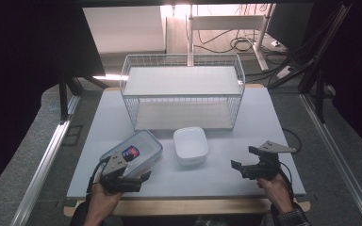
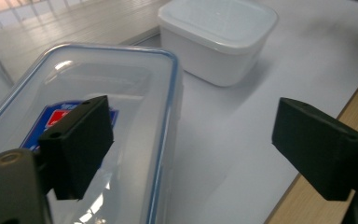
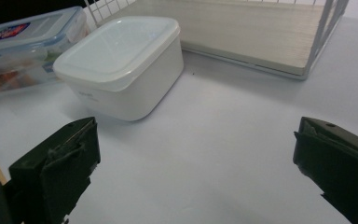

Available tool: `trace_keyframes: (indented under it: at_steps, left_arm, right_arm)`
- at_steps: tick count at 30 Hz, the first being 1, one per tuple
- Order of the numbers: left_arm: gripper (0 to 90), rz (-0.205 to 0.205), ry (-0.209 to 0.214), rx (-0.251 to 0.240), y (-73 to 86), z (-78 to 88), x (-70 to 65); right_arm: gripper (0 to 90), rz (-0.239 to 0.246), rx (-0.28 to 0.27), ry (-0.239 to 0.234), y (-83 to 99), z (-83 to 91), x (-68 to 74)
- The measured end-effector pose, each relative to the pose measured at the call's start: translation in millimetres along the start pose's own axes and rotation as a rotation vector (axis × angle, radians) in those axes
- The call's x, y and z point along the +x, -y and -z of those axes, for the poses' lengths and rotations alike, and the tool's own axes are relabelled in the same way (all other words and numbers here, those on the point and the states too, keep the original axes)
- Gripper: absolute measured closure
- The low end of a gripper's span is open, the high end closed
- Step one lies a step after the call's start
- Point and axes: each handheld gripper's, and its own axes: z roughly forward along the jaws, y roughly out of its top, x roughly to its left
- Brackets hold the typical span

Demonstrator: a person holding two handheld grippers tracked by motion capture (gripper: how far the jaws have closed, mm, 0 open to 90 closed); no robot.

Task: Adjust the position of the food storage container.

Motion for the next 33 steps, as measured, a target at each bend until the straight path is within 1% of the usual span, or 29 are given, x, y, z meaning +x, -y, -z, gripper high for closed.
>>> trace_keyframes:
  at_steps: [1,2,4,6,8,9,10,12,14,16,18,19,21,22,23,24,25,26,28,29,30,31,32,33]
  left_arm:
    - [13.2,0.011,0.003,-0.003,0.3,1.6,1.4]
    - [13.0,0.012,-0.001,-0.001,1.1,2.8,2.6]
    - [12.4,0.004,-0.013,0.010,3.9,2.5,4.6]
    - [9.9,0.008,-0.013,0.015,5.4,1.2,5.4]
    - [9.0,0.012,-0.013,0.009,5.9,0.4,4.6]
    - [9.0,0.010,-0.018,0.009,5.9,-0.1,4.2]
    - [7.5,0.005,-0.035,0.001,6.0,-0.8,3.4]
    - [7.8,-0.001,-0.041,0.009,6.3,-2.0,3.5]
    - [8.2,-0.015,-0.055,0.003,7.6,-3.0,3.5]
    - [10.8,-0.035,-0.051,0.002,8.1,-3.6,4.3]
    - [11.4,-0.035,-0.047,0.005,7.8,-3.9,5.0]
    - [11.6,-0.037,-0.045,0.002,7.8,-3.8,5.3]
    - [12.0,-0.038,-0.052,0.010,7.3,-3.4,4.9]
    - [11.9,-0.045,-0.054,0.013,7.2,-3.1,4.3]
    - [11.3,-0.052,-0.060,0.012,7.1,-2.8,3.6]
    - [10.3,-0.058,-0.062,0.016,6.9,-2.7,3.2]
    - [10.3,-0.058,-0.061,0.018,6.7,-2.8,2.6]
    - [9.5,-0.061,-0.060,0.018,6.5,-2.9,1.8]
    - [9.2,-0.052,-0.050,0.019,6.1,-3.5,1.4]
    - [8.9,-0.047,-0.047,0.019,6.1,-3.6,1.4]
    - [8.6,-0.038,-0.040,0.020,5.8,-3.6,1.4]
    - [8.4,-0.038,-0.040,0.020,5.8,-3.6,1.4]
    - [8.1,-0.032,-0.036,0.023,5.4,-3.4,1.4]
    - [8.1,-0.028,-0.031,0.024,5.2,-3.3,1.3]
  right_arm:
    - [0.8,0.007,0.007,0.003,0.3,-0.8,0.4]
    - [0.8,0.009,0.016,0.005,0.3,-1.6,0.7]
    - [0.7,0.011,0.028,0.012,0.4,-3.6,0.9]
    - [0.7,0.012,0.039,0.018,0.7,-5.2,1.4]
    - [0.1,0.029,0.060,0.033,1.2,-8.0,3.6]
    - [0.1,0.029,0.060,0.033,1.2,-8.0,3.6]
    - [0.0,0.035,0.071,0.034,1.2,-9.8,4.3]
    - [0.0,0.033,0.073,0.031,1.2,-10.3,4.5]
    - [0.0,0.031,0.078,0.019,0.7,-11.2,5.0]
    - [0.0,0.042,0.087,0.022,-1.0,-11.4,6.6]
    - [0.0,0.046,0.090,0.023,-1.3,-11.8,7.1]
    - [0.4,0.059,0.102,0.031,-1.9,-12.3,8.3]
    - [1.1,0.064,0.117,0.032,-2.5,-13.5,9.5]
    - [1.4,0.065,0.126,0.026,-2.9,-14.3,9.7]
    - [2.1,0.059,0.134,0.017,-3.8,-15.2,10.4]
    - [4.1,0.064,0.140,0.016,-6.3,-16.3,11.8]
    - [4.1,0.064,0.140,0.016,-6.3,-16.3,11.8]
    - [6.5,0.077,0.147,0.014,-10.1,-17.5,14.2]
    - [7.6,0.079,0.151,0.010,-11.5,-18.0,15.0]
    - [10.1,0.083,0.156,0.005,-14.4,-19.4,16.2]
    - [17.3,0.095,0.176,0.003,-17.6,-20.8,17.8]
    - [17.3,0.095,0.176,0.003,-17.6,-20.8,17.8]
    - [22.9,0.123,0.192,0.008,-21.2,-22.9,19.8]
    - [22.9,0.123,0.192,0.008,-21.2,-22.9,19.8]
